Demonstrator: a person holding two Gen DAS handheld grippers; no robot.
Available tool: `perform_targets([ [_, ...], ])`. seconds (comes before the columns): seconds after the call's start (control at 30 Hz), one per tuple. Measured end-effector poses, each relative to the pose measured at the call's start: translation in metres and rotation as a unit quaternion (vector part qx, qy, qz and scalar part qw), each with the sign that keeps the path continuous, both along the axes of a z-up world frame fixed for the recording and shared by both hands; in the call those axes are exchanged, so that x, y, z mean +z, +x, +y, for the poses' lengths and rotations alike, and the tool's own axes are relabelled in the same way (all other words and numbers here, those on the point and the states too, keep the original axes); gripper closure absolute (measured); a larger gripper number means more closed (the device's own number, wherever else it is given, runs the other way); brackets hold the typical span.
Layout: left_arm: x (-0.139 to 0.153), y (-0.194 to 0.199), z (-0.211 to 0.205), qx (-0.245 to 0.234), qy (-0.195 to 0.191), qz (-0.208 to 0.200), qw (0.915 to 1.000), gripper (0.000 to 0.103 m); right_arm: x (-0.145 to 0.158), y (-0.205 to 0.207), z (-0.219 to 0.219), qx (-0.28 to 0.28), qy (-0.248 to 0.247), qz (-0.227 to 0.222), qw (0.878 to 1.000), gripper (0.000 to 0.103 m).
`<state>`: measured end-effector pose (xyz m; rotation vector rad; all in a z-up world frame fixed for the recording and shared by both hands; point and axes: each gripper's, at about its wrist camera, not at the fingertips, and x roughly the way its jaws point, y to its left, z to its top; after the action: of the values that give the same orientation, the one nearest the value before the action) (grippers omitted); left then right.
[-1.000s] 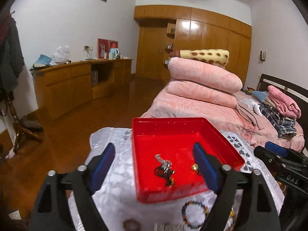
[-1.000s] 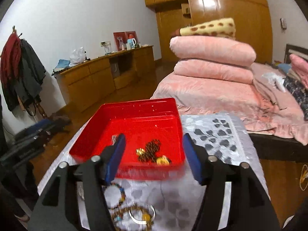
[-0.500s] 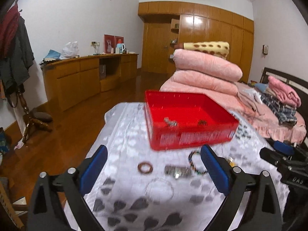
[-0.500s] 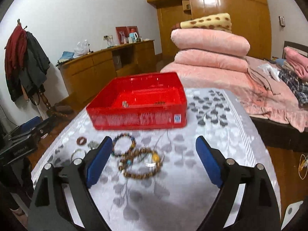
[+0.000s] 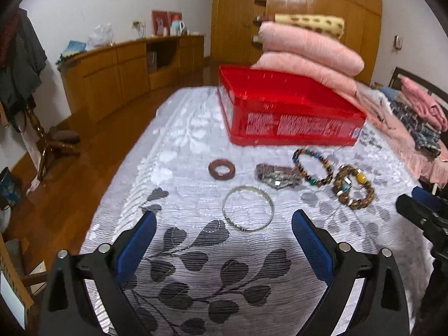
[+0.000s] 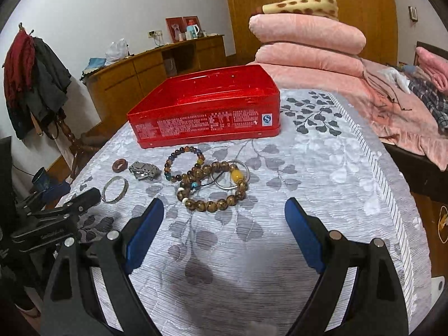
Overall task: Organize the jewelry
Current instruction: 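Withdraw both tools from the tin toward the remaining jewelry, then grasp the silver bangle with the left tool while the right grasps the wooden bead bracelet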
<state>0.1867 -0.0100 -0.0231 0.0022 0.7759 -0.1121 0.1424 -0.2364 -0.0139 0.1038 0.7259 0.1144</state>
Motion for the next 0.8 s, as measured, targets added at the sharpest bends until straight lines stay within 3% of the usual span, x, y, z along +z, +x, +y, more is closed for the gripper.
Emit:
perform_targets([
  [0.17, -0.008, 0.015, -0.004, -0.004, -0.007, 0.039, 0.9992, 0.008, -0.003, 0.004, -0.001, 0.002, 0.000, 0.004, 1.000, 0.018],
  [0.57, -0.019, 0.033, -0.013, -0.007, 0.003, 0.078, 0.9969, 0.010, -0.006, 0.016, -0.006, 0.004, 0.005, 0.016, 1.000, 0.018],
  [0.77, -0.017, 0.034, -0.017, -0.004, 0.022, 0.069, 0.9974, 0.035, -0.007, 0.020, -0.003, 0.007, -0.001, 0.018, 1.000, 0.018],
  [0.8, -0.016, 0.034, -0.018, -0.008, 0.023, 0.067, 0.9975, 0.045, -0.008, 0.021, -0.003, 0.007, -0.002, 0.020, 1.000, 0.018],
])
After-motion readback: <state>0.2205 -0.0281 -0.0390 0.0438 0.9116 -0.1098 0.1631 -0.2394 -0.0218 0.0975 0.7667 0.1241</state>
